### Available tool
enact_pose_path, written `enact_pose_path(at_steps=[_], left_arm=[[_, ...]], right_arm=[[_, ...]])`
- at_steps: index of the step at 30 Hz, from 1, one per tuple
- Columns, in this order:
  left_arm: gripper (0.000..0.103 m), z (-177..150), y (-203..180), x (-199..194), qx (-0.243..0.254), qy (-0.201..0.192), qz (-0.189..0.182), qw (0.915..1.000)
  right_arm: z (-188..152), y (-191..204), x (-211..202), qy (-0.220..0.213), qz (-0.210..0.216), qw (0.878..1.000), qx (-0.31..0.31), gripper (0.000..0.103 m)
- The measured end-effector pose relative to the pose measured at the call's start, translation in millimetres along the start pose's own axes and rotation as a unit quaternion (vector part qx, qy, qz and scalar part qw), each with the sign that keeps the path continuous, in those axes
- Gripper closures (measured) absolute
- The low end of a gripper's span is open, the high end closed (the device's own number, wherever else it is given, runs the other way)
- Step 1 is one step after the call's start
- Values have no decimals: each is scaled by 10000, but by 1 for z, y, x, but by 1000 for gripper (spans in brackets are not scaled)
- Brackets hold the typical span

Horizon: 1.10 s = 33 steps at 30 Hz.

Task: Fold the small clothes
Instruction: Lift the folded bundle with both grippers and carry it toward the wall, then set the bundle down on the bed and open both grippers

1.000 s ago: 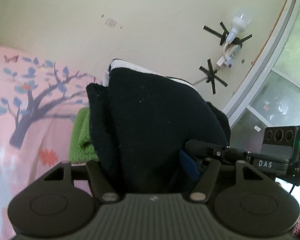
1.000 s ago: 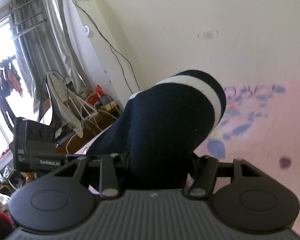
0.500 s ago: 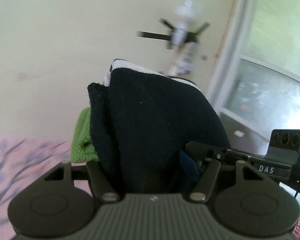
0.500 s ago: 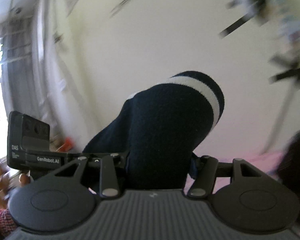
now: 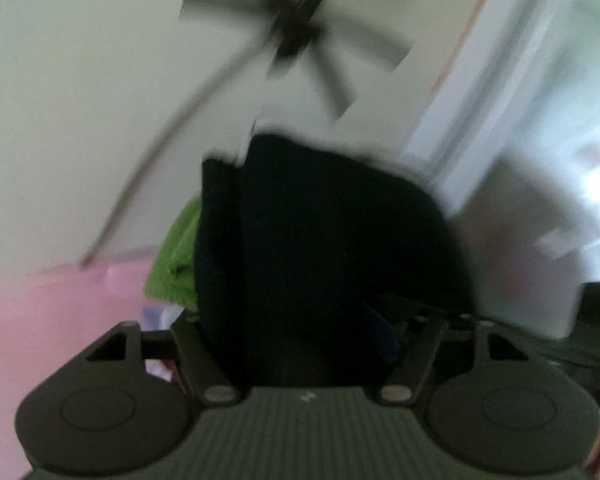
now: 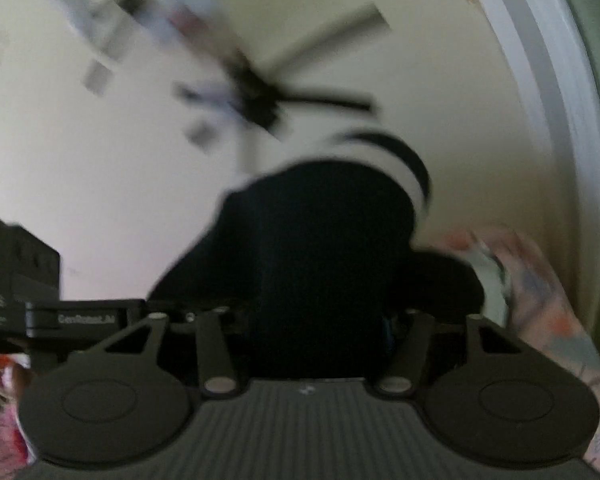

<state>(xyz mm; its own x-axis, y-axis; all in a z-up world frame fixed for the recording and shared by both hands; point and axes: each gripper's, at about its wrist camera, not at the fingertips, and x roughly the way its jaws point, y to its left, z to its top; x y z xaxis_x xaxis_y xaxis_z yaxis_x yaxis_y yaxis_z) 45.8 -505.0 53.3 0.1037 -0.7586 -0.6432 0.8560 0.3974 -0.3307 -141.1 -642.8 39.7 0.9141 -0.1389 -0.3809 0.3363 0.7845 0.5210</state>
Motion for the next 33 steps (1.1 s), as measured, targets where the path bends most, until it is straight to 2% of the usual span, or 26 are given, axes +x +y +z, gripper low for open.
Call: enact_pose_path(at_steps=[1, 3, 6, 7, 8, 10, 11, 12, 14, 19, 24, 26, 29, 31, 33], left_arm=[[25, -3, 7, 5, -139, -60, -86, 9998], [24, -3, 11, 1, -278, -109, -200, 9994], [17, -8, 4, -18, -189, -160, 125, 9996], [17, -13, -1, -29, -62, -222, 237, 9995], [16, -21, -4, -41, 65, -306, 332, 9990], [2, -43, -10, -69, 274, -503, 547, 9969], [0, -56, -11, -82, 347, -580, 664, 9955], [0, -73, -13, -95, 411, -654, 817, 9937], [0, -85, -8, -109, 436, -703, 1034, 9912], [0, -161, -3, -144, 622, -596, 1714, 9814], [0, -217, 8, -169, 685, -374, 1987, 9769], [0, -230, 12, -177, 678, -405, 2126, 9739], [0, -238, 18, -194, 472, -584, 2153, 9736], [0, -239, 20, -198, 386, -658, 2294, 9703], [0, -237, 22, -201, 311, -691, 2290, 9705]], right_arm=[[-4, -3, 3, -91, -8, 10000, 1, 62], [-3, -3, 2, -200, -50, 9998, 73, 61], [-9, 8, -9, -383, -113, 9992, -93, 43], [-12, 13, -16, -455, -162, 9988, -116, 29], [-15, 23, -28, -603, -271, 9977, -152, 20], [-26, 46, -61, -1109, -600, 9915, -309, 11], [-37, 53, -74, -1309, -748, 9880, -329, 7], [-46, 61, -89, -1450, -821, 9856, -284, 6], [-75, 74, -110, -1550, -859, 9841, -115, 6], [-152, 103, -134, -1273, -930, 9872, 228, 6], [-211, 124, -135, -778, -1017, 9884, 812, 6], [-224, 135, -135, -713, -1145, 9880, 758, 6], [-229, 151, -141, -902, -1202, 9876, 450, 6], [-233, 154, -137, -706, -1238, 9886, 488, 6], [-233, 157, -136, -679, -1246, 9889, 449, 6]])
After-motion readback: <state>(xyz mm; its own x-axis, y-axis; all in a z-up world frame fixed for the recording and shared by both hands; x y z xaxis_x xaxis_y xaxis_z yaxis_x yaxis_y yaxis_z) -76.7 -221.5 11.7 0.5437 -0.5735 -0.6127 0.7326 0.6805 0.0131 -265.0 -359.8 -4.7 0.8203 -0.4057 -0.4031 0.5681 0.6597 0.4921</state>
